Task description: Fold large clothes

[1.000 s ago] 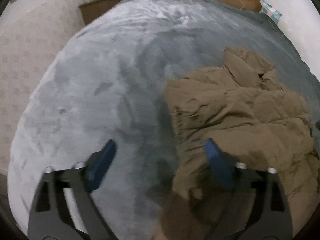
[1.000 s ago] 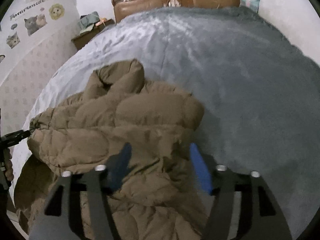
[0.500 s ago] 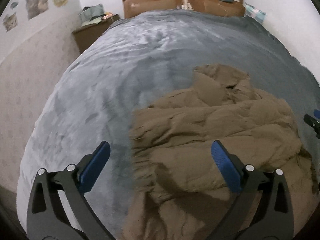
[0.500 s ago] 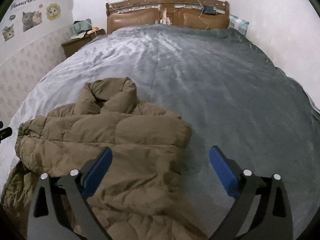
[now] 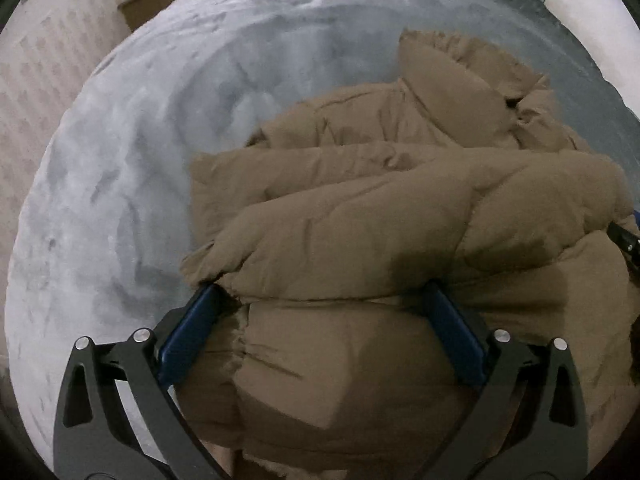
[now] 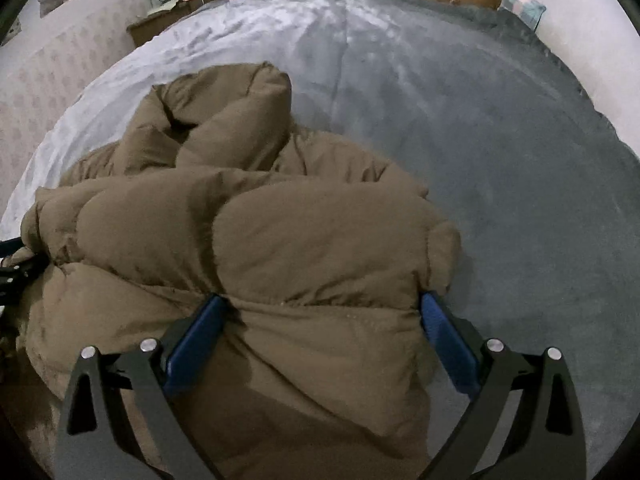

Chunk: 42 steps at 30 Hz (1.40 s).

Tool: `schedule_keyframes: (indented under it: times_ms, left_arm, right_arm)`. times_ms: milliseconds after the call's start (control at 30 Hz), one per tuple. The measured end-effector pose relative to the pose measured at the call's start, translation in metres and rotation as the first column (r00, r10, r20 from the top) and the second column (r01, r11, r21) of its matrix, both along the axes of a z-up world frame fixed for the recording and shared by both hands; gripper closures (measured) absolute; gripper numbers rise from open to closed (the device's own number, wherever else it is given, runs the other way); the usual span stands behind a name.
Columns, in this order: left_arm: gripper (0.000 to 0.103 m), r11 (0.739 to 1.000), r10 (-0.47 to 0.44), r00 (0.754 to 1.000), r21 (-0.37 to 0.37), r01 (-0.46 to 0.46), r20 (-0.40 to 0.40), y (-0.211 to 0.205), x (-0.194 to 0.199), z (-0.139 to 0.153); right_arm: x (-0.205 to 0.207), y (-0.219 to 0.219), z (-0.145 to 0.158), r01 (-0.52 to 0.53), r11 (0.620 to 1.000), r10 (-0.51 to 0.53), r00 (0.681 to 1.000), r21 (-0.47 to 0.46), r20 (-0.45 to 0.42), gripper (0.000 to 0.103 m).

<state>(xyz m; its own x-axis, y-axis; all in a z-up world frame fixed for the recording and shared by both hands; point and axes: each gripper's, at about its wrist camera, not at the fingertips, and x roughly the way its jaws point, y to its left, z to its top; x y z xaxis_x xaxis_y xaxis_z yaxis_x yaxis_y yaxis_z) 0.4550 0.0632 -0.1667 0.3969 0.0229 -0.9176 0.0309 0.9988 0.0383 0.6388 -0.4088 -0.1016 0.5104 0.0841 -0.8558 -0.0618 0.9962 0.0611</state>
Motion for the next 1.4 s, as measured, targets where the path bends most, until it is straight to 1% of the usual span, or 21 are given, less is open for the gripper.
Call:
schedule_keyframes:
  times_ms: [167,267,333,400,500,567,600,667,767,800,867,933,967,1000,1067,1133,1167,1200,1267,1300,1400]
  left_arm:
    - [0.003,1.0,0.005,0.999,0.025,-0.004,-0.036,-0.004,0.013,-0.007]
    - [0.003,0.999,0.004,0.999,0.049,-0.002,-0.041,-0.007,0.015,-0.002]
    - [0.003,0.998,-0.003,1.0,0.069,0.005,-0.022,-0.01,0.008,0.009]
    - [0.003,0.997,-0.013,1.0,0.08,0.011,0.023,-0.011,-0.008,0.024]
    - [0.003,0.999,-0.011,0.995,0.046,0.007,0.097,-0.006,-0.034,0.045]
    - [0.003,1.0,-0.009,0.992,0.025,0.006,0.126,-0.005,-0.049,0.054]
    - [0.003,1.0,-0.009,0.991,0.011,0.008,0.131,-0.005,-0.054,0.055]
    - [0.003,1.0,-0.026,0.992,-0.011,0.028,0.121,-0.008,-0.063,0.052]
    - [0.003,0.999,-0.039,0.996,0.032,0.037,0.081,-0.014,-0.06,0.035]
    - [0.003,0.999,-0.036,0.998,0.042,0.033,0.061,-0.015,-0.057,0.028]
    - [0.003,0.999,-0.028,0.999,0.033,0.027,0.027,-0.015,-0.053,0.019]
    - [0.003,1.0,-0.021,1.0,0.011,0.021,0.005,-0.013,-0.047,0.013]
    - [0.003,1.0,-0.021,1.0,0.006,0.021,-0.001,-0.014,-0.045,0.011]
    - [0.003,1.0,-0.02,1.0,0.003,0.02,-0.003,-0.016,-0.044,0.011]
    - [0.003,1.0,-0.016,1.0,0.014,0.016,0.004,-0.017,-0.047,0.018]
    - [0.003,1.0,-0.016,0.999,0.021,0.016,0.031,-0.014,-0.061,0.034]
    - [0.003,1.0,-0.012,0.999,0.019,0.011,0.046,-0.013,-0.073,0.033]
    - [0.003,1.0,-0.003,0.997,0.002,0.003,0.079,-0.013,-0.088,0.045]
    - [0.003,0.999,0.002,0.993,-0.037,0.003,0.118,-0.018,-0.111,0.058]
    - [0.003,0.999,0.006,0.99,-0.049,0.001,0.143,-0.02,-0.129,0.065]
    - [0.003,0.998,0.037,0.982,-0.057,-0.027,0.183,-0.019,-0.169,0.074]
  right_arm:
    - [0.011,0.001,-0.012,0.004,1.0,-0.004,0.999,-0.012,-0.05,0.001]
    - [0.011,-0.001,-0.01,0.016,1.0,-0.016,0.998,-0.006,-0.061,0.001]
    - [0.007,-0.001,-0.002,0.024,1.0,-0.024,0.999,-0.009,-0.042,0.002]
    - [-0.008,-0.004,0.014,0.024,0.999,-0.024,1.0,0.022,0.013,0.002]
    - [-0.035,-0.009,0.038,0.017,0.999,-0.021,0.995,0.048,0.095,0.002]
    - [-0.06,-0.011,0.054,0.004,0.998,-0.013,0.99,0.06,0.142,0.002]
    - [-0.07,-0.011,0.057,0.003,0.998,-0.012,0.989,0.066,0.15,0.002]
    - [-0.082,-0.011,0.055,0.002,0.997,-0.011,0.992,0.075,0.123,0.002]
    - [-0.085,-0.01,0.041,0.003,0.997,-0.008,0.998,0.082,0.056,0.002]
    - [-0.082,-0.009,0.029,0.006,0.998,-0.007,1.0,0.07,0.019,0.002]
    - [-0.076,-0.007,0.007,0.013,0.998,-0.009,0.998,0.066,-0.058,0.002]
    - [-0.071,-0.007,-0.009,0.019,0.997,-0.013,0.995,0.068,-0.095,0.002]
    - [-0.068,-0.006,-0.019,0.019,0.998,-0.013,0.994,0.053,-0.112,0.002]
    - [-0.067,-0.005,-0.021,0.018,0.999,-0.013,0.993,0.046,-0.114,0.002]
    - [-0.071,-0.004,-0.014,0.025,0.999,-0.021,0.995,0.034,-0.098,0.002]
    - [-0.082,-0.005,0.003,0.033,0.998,-0.029,0.998,0.058,-0.056,0.002]
    - [-0.091,-0.006,0.013,0.038,0.996,-0.036,0.999,0.078,-0.023,0.002]
    - [-0.104,-0.006,0.026,0.04,0.995,-0.042,0.999,0.086,0.021,0.002]
    - [-0.128,-0.001,0.044,0.026,0.998,-0.031,0.995,0.059,0.09,0.002]
    - [-0.143,0.001,0.053,0.024,0.999,-0.027,0.992,0.031,0.123,0.002]
    - [-0.181,0.003,0.066,0.041,0.999,-0.042,0.983,0.014,0.177,0.002]
